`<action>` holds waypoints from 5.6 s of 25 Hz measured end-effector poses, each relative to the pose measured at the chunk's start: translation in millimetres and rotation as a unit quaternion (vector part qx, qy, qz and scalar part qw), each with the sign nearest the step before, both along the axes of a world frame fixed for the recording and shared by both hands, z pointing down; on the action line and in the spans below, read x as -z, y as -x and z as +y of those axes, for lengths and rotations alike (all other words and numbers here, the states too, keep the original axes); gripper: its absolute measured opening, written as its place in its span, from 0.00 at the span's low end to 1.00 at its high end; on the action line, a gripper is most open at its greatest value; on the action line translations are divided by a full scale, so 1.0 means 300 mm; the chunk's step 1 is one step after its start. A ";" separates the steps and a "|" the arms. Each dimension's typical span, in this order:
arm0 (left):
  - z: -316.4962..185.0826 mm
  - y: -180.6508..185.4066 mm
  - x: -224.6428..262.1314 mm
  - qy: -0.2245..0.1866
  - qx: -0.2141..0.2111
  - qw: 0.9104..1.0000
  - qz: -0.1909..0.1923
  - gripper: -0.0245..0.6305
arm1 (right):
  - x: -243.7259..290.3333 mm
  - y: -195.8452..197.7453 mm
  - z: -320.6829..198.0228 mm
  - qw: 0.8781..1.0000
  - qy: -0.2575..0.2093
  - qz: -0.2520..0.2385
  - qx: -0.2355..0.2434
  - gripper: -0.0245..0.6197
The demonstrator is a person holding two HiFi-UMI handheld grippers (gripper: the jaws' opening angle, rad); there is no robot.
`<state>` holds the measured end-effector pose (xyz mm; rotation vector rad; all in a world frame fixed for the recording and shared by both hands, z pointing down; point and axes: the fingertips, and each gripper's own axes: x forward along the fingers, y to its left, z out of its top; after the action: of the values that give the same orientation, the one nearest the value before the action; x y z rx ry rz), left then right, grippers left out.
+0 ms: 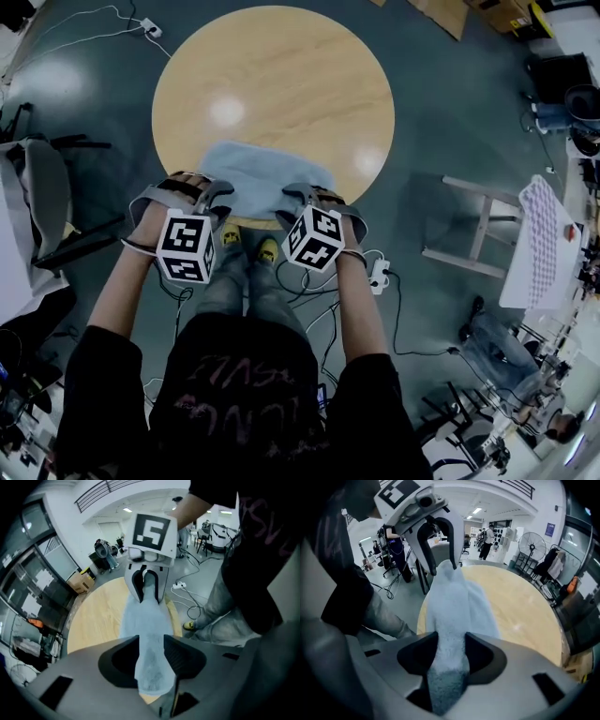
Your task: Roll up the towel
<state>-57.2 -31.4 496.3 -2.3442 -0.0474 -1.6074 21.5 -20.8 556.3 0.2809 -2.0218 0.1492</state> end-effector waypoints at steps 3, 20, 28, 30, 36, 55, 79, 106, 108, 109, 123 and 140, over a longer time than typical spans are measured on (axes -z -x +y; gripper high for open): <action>0.009 -0.032 -0.075 -0.046 -0.021 0.998 -0.036 0.38 | 0.013 0.005 0.002 1.000 -0.028 0.001 0.010 0.33; -0.002 -0.007 -0.112 0.010 0.013 0.998 -0.052 0.39 | -0.012 -0.048 0.006 0.990 -0.118 0.070 0.025 0.34; -0.033 0.009 -0.215 0.009 0.019 0.997 -0.076 0.42 | -0.049 -0.036 -0.008 0.995 -0.070 0.056 0.034 0.31; -0.030 0.006 -0.232 0.054 0.026 0.995 -0.081 0.37 | -0.053 -0.036 -0.004 0.998 -0.038 0.046 0.032 0.29; 0.012 0.010 -0.167 0.225 0.025 0.970 -0.090 0.17 | -0.013 -0.035 0.034 0.994 0.105 -0.004 0.030 0.21; -0.188 -0.013 -0.166 0.178 0.057 0.981 -0.056 0.25 | 0.018 -0.084 -0.142 1.000 0.012 -0.008 -0.015 0.34; -0.332 0.012 -0.037 -0.001 0.186 0.979 0.088 0.21 | 0.141 -0.131 -0.215 0.974 -0.118 -0.082 -0.176 0.26; -0.190 0.099 0.403 -0.058 0.398 0.852 0.336 0.05 | 0.530 -0.279 -0.054 0.866 -0.210 -0.217 -0.399 0.05; -0.180 0.100 0.433 -0.067 0.402 0.846 0.344 0.05 | 0.555 -0.295 -0.042 0.857 -0.212 -0.228 -0.411 0.05; -0.175 0.102 0.444 -0.070 0.405 0.842 0.349 0.05 | 0.568 -0.301 -0.035 0.852 -0.214 -0.233 -0.416 0.05; -0.085 0.086 0.611 -0.103 0.410 0.809 0.408 0.05 | 0.711 -0.388 0.052 0.821 -0.254 -0.259 -0.440 0.05; -0.093 0.104 0.818 -0.161 0.389 0.790 0.446 0.05 | 0.901 -0.478 0.068 0.767 -0.312 -0.314 -0.465 0.04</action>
<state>-88.5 -59.5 251.1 -2.6868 1.4111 -0.4256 165.1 -0.6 286.0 1.8821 -2.3333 0.1927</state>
